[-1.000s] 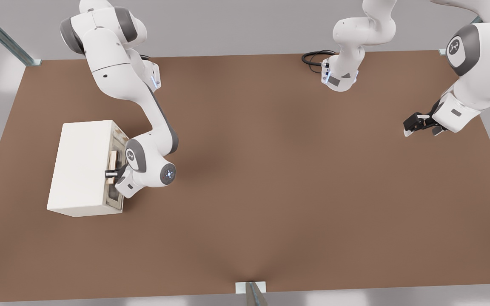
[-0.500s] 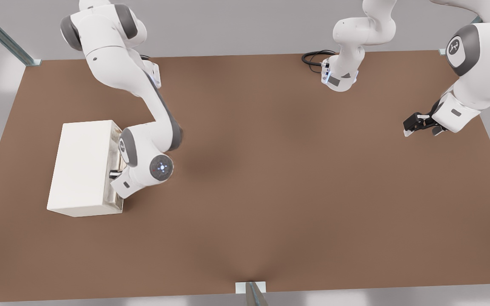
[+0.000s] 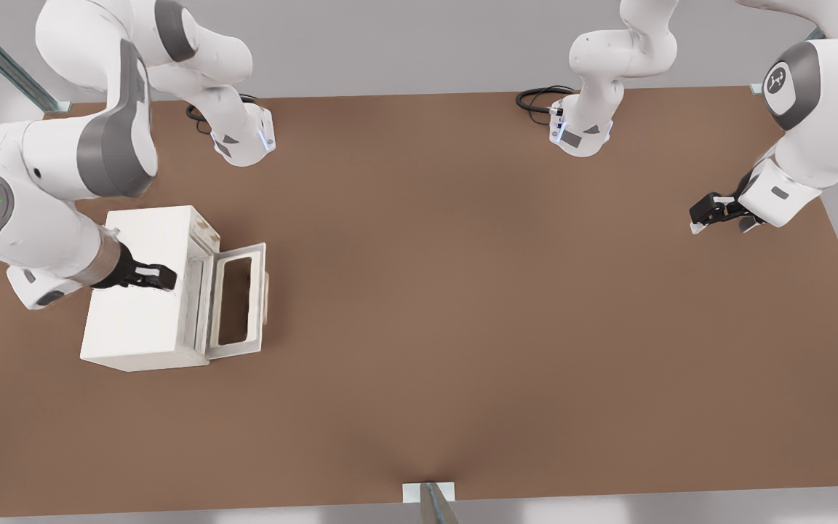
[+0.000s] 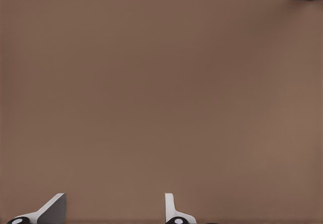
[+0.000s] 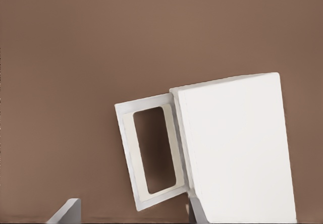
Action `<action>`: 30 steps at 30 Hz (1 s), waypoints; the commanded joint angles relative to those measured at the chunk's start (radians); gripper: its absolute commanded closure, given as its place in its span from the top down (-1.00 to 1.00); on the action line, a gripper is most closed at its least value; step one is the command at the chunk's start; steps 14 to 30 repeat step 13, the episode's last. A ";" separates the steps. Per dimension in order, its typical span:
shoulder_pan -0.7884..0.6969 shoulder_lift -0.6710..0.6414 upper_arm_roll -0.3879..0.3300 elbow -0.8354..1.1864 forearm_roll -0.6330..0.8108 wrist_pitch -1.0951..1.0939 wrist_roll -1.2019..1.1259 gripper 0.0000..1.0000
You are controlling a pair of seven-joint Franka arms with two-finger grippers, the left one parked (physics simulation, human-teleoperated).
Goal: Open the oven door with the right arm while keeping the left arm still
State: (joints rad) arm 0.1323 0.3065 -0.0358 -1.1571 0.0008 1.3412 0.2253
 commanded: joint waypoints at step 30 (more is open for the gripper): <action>-0.191 -0.093 0.280 -0.147 -0.065 0.118 -0.142 1.00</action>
